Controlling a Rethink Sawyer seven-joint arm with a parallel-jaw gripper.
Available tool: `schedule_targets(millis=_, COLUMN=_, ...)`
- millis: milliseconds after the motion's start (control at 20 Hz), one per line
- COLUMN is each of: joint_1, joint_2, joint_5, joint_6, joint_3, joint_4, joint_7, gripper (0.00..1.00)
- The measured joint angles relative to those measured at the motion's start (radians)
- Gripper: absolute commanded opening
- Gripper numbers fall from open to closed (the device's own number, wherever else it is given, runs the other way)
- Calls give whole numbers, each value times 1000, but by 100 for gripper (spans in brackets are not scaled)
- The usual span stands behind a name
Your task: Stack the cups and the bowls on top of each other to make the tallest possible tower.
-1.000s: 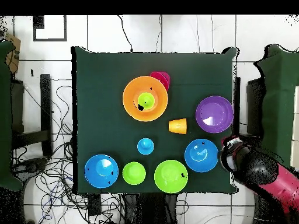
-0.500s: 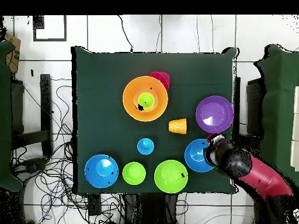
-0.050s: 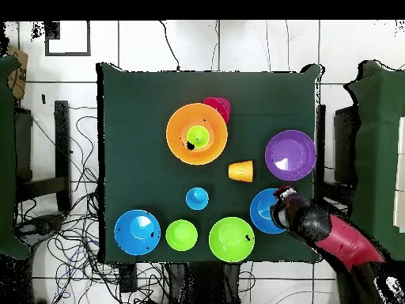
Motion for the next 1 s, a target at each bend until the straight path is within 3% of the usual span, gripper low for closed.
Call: schedule_targets(millis=1000, joint_1=80, joint_2=-4, joint_5=17, joint_6=-135, joint_3=-12, joint_4=129, joint_7=0, gripper=100)
